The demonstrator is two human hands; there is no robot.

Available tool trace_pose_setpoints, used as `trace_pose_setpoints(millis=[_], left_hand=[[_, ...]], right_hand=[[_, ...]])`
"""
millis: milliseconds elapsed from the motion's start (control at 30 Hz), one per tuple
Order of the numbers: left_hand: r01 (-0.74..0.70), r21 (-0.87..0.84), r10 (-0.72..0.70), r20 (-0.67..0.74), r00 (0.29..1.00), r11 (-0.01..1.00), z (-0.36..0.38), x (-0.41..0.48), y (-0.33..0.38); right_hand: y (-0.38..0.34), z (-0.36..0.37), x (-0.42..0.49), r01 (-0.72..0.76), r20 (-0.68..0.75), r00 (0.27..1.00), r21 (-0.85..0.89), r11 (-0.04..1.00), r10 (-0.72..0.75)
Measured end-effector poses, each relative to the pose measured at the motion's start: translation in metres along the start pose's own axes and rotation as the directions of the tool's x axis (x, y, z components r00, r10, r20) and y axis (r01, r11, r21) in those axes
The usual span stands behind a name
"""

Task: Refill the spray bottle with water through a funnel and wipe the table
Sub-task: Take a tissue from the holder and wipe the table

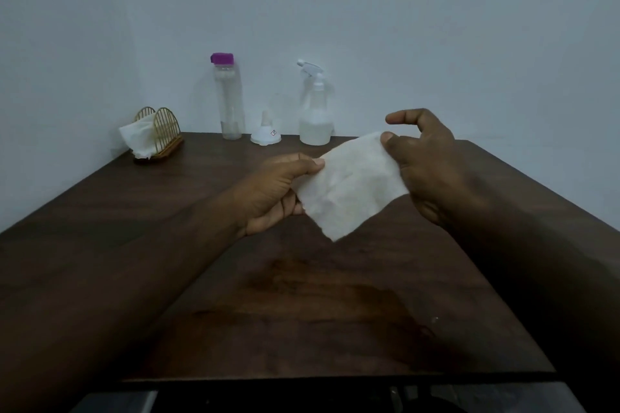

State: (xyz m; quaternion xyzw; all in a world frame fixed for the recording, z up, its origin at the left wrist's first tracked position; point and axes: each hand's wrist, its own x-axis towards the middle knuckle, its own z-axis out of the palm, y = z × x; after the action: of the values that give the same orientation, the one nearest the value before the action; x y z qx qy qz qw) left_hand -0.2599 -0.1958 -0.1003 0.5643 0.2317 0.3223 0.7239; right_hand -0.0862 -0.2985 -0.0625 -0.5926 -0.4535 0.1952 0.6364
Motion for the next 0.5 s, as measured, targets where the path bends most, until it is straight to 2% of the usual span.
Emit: trace_pose_setpoints(millis=[100,200,233,267,300,333,367,400,433,500], left_hand=[[-0.035,0.038,0.036,-0.021,0.999,0.999,0.007,-0.005,-0.002],[-0.033,0.071,0.028,0.077,0.997,0.997,0.013,-0.009,-0.005],[-0.034,0.145,0.020,0.099,0.995,0.989,0.017,-0.009,-0.008],[-0.068,0.301,0.042,0.091,0.995,0.951,0.019,-0.007,-0.014],[-0.123,0.515,0.109,0.058,0.992,0.848,0.019,-0.003,-0.021],[-0.177,0.724,0.221,0.035,0.975,0.667,0.017,0.003,-0.029],[-0.202,0.864,0.349,0.033,0.937,0.462,0.013,0.010,-0.036],[-0.206,0.921,0.431,0.047,0.901,0.330,0.008,0.016,-0.042],[-0.227,0.931,0.476,0.068,0.877,0.286,0.004,0.021,-0.046],[-0.288,0.917,0.529,0.106,0.842,0.275,-0.005,0.028,-0.049]], right_hand=[[-0.005,-0.014,-0.008,0.006,0.008,1.000,-0.069,0.998,-0.005],[-0.005,-0.041,-0.016,-0.013,0.003,1.000,-0.117,0.993,0.014],[-0.001,-0.050,-0.020,-0.020,-0.012,1.000,-0.208,0.978,0.017],[0.005,-0.060,-0.023,-0.017,-0.028,1.000,-0.361,0.932,0.007],[0.012,-0.069,-0.026,-0.012,-0.023,1.000,-0.533,0.846,-0.001],[0.021,-0.076,-0.030,-0.001,0.003,1.000,-0.690,0.724,0.005],[0.030,-0.080,-0.035,0.011,0.026,1.000,-0.801,0.599,0.017],[0.038,-0.083,-0.041,0.023,0.037,0.999,-0.854,0.520,0.017],[0.043,-0.085,-0.047,0.055,0.057,0.998,-0.865,0.498,-0.011],[0.044,-0.080,-0.064,0.150,0.138,0.988,-0.817,0.557,-0.064]])
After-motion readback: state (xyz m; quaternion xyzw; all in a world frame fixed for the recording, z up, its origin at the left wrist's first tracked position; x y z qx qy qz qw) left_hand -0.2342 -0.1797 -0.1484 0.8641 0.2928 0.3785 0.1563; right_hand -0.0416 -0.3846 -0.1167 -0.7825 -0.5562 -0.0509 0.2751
